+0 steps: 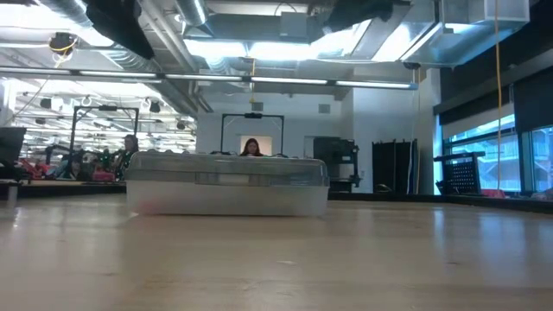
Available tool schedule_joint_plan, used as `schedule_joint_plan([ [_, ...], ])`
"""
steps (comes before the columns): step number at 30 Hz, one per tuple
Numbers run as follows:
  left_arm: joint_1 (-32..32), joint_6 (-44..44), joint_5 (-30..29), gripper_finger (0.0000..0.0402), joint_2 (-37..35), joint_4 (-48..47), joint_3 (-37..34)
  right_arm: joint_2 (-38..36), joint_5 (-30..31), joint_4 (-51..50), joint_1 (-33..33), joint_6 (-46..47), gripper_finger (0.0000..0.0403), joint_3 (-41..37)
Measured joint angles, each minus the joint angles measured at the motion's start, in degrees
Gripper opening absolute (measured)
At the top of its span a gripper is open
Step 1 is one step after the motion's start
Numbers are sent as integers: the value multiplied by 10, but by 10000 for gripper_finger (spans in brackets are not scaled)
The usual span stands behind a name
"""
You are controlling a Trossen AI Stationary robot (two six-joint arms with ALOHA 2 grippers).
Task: Pack school essentials
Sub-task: Return to Home Position
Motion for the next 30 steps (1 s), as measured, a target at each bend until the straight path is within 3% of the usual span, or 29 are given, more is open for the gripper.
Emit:
schedule_joint_plan([
  [5, 24, -13, 1, 372, 0, -6, 0, -20, 6, -2, 0, -4, 94, 0],
  [12, 73, -8, 31, 296, 0, -57, 0, -44, 2, -42, 4, -18, 94, 0],
  [17, 106, 7, -19, 239, 0, -126, 0, -82, 17, -98, 4, 10, 94, 0],
  [23, 138, -7, -33, 189, -17, -239, 0, -143, 36, -145, 4, 31, 94, -7],
  [30, 138, -20, -74, 146, -91, -295, 0, -237, 60, -145, 4, 69, 94, -108],
])
